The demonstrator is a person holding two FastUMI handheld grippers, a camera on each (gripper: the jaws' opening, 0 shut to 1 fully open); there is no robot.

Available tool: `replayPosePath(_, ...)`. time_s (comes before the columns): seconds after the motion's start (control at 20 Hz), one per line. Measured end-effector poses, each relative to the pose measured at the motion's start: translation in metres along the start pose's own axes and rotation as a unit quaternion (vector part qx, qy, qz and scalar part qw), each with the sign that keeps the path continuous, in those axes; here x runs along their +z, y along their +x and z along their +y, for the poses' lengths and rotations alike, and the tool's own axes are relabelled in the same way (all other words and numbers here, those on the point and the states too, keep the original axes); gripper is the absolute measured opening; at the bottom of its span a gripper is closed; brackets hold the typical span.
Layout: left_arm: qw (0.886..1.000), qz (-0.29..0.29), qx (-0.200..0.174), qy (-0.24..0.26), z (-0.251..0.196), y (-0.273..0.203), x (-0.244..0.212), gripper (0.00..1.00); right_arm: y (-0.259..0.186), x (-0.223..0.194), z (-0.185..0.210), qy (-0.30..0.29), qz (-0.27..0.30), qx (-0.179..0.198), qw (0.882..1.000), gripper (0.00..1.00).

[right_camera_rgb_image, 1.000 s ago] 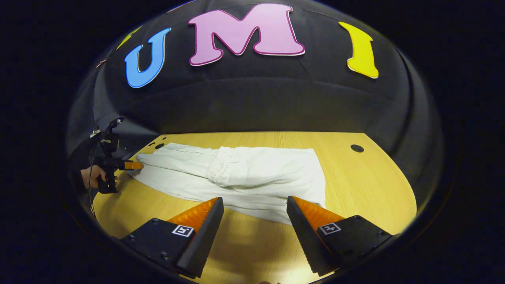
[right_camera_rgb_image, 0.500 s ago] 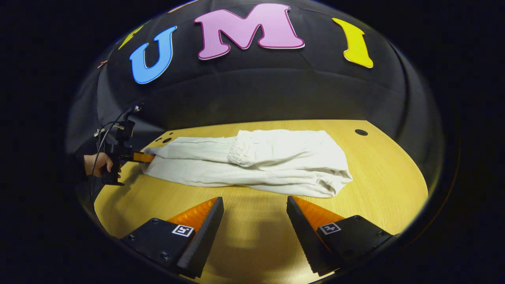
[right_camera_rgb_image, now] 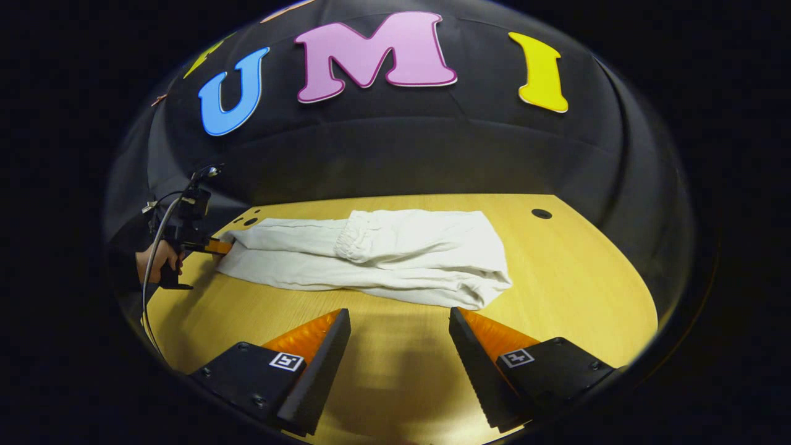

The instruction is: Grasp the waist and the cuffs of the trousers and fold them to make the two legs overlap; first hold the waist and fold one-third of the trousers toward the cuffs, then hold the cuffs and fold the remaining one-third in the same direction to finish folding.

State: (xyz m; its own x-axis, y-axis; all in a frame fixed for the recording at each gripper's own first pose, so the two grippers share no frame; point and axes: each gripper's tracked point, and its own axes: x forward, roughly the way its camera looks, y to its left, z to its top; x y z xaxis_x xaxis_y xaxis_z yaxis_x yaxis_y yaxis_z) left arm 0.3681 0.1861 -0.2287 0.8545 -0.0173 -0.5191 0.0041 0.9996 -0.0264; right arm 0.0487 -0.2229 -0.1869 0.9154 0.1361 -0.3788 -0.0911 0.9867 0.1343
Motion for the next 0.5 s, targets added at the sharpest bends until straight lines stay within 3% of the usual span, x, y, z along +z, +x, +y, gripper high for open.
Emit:
replayPosePath(0.3, 0.996, -0.068, -0.011, -0.059, -0.017, -0.038, 0.055, 0.05, -0.016, 0.027, -0.044, 0.011, -0.009, -0.027, 1.0, 0.98)
replayPosePath(0.5, 0.994, -0.083, -0.011, -0.076, -0.033, -0.054, 0.074, 0.05, -0.029, 0.041, -0.068, 0.016, -0.011, -0.034, 0.999, 0.98)
